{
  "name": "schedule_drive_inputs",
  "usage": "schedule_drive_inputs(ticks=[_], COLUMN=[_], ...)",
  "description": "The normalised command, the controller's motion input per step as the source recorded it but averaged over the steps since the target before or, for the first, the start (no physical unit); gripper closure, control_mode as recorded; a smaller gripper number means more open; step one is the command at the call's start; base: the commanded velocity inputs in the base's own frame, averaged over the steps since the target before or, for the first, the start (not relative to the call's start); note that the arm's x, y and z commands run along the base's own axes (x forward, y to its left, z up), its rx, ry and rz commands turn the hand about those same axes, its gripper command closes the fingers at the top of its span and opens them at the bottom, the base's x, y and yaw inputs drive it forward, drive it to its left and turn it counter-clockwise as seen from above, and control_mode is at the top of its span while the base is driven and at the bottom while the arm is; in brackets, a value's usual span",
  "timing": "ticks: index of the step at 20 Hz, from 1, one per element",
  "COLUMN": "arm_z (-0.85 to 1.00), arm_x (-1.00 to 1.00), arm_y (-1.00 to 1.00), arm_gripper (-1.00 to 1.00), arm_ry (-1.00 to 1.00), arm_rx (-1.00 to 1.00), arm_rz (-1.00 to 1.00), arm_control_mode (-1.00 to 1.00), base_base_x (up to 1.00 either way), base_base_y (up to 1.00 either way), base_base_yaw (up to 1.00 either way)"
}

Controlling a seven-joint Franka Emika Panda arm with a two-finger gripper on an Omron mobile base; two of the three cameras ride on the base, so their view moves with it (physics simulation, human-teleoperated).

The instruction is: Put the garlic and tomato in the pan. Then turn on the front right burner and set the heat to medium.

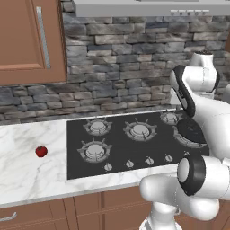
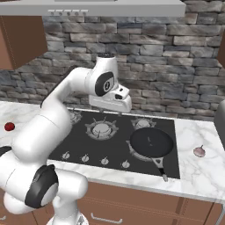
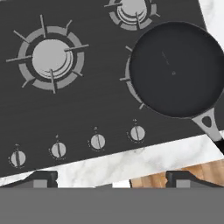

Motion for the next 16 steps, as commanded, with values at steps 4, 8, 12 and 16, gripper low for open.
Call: schedule_drive_inputs(ticks=[4,8,12,16], arm_z=[-0.11,-0.31,-0.11,-0.18], arm_x=[0.00,0.00,0.00,0.00], arm_y=[-0.79,-0.82,-0.96,-0.94], arm_gripper=[-1.00,-1.00,-1.00,-1.00], arm_ry=[0.00,0.01,0.05,0.07], arm_rx=[0.00,-0.06,-0.02,0.00], arm_rz=[-0.27,-0.29,-0.28,-0.23], arm_control_mode=[-1.00,-1.00,-1.00,-1.00], base_base_x=[0.00,0.00,0.00,0.00], base_base_y=[0.00,0.00,0.00,0.00], base_base_yaw=[0.00,0.00,0.00,0.00])
